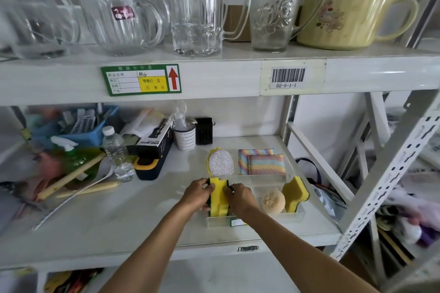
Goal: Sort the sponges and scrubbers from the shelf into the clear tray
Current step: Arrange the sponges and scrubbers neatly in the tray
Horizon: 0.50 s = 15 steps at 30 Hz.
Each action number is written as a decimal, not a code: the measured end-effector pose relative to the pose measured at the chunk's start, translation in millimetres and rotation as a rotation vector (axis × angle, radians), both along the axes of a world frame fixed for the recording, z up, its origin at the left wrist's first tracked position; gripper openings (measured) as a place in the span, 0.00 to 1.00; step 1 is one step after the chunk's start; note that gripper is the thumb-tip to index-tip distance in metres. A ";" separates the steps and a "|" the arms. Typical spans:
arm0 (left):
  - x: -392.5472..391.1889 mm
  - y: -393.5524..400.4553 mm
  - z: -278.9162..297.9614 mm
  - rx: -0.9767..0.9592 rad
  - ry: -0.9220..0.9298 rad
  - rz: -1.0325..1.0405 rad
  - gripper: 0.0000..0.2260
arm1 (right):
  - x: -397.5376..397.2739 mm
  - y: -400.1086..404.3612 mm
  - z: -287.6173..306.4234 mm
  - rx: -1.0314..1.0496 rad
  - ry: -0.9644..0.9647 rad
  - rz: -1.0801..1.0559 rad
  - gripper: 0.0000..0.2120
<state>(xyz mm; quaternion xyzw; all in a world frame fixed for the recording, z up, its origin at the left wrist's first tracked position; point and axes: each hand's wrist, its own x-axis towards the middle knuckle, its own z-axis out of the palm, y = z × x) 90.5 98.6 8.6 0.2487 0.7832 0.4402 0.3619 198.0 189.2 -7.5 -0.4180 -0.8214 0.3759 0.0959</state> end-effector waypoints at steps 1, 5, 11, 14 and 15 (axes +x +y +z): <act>-1.1 1.8 0.7 -0.007 -0.011 -0.006 0.17 | -0.9 0.7 0.0 -0.004 0.000 -0.009 0.19; -2.1 7.5 3.4 -0.056 -0.016 -0.020 0.18 | -2.5 4.5 1.2 0.015 -0.031 -0.038 0.19; -0.1 13.7 4.4 -0.051 0.042 -0.021 0.17 | -0.6 7.5 -1.0 0.031 -0.016 -0.046 0.17; -1.4 14.8 4.5 -0.051 0.074 -0.022 0.15 | 0.7 6.7 -0.4 0.065 0.013 -0.039 0.15; -2.5 14.5 4.0 -0.051 0.065 -0.023 0.14 | 0.2 5.9 -0.4 0.073 0.017 -0.036 0.15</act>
